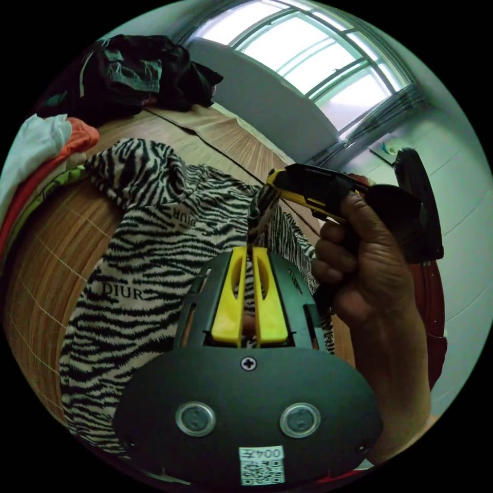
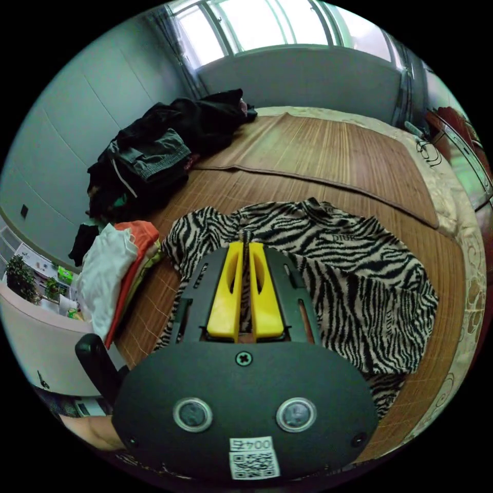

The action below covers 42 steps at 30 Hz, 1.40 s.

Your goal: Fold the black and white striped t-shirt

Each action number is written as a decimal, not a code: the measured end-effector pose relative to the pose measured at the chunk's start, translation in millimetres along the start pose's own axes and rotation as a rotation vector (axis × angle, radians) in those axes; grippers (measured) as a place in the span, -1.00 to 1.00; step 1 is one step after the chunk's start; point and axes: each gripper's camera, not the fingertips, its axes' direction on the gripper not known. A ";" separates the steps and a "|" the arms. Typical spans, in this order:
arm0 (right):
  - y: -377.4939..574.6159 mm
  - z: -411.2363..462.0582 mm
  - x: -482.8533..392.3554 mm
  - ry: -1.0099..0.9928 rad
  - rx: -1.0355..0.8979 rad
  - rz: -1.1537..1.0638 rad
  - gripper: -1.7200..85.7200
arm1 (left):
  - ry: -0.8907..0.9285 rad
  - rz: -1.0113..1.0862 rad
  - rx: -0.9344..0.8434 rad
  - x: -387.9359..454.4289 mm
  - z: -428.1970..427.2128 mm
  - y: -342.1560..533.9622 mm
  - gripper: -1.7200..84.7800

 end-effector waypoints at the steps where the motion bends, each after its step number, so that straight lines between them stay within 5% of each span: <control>1: 5.2 15.1 -0.7 0.003 -0.021 0.006 -0.89 | 0.010 -0.021 -0.033 -13.0 9.1 2.5 -0.88; 4: 22.8 50.9 1.0 0.013 -0.100 0.003 -0.83 | 0.085 -0.079 -0.131 -44.4 33.5 15.0 -0.83; 12: 135.8 -35.7 62.5 0.026 0.180 0.051 -0.69 | 0.304 -0.164 -0.089 -79.5 21.5 43.3 -0.75; 20: 332.9 -88.5 215.2 0.289 0.136 0.354 -0.77 | 0.201 -0.072 -0.096 -94.3 3.1 86.8 -0.80; 30: 316.5 -42.0 224.1 0.243 0.020 0.258 -0.67 | 0.111 -0.057 -0.113 -109.6 19.2 104.5 -0.92; 38: 322.7 -32.4 258.4 0.412 -0.006 0.361 -0.93 | 0.151 -0.091 -0.116 -132.0 24.8 107.5 -0.95; 42: 337.3 -38.6 279.2 0.348 0.016 0.429 -0.91 | 0.157 -0.094 -0.115 -141.1 26.1 107.8 -0.96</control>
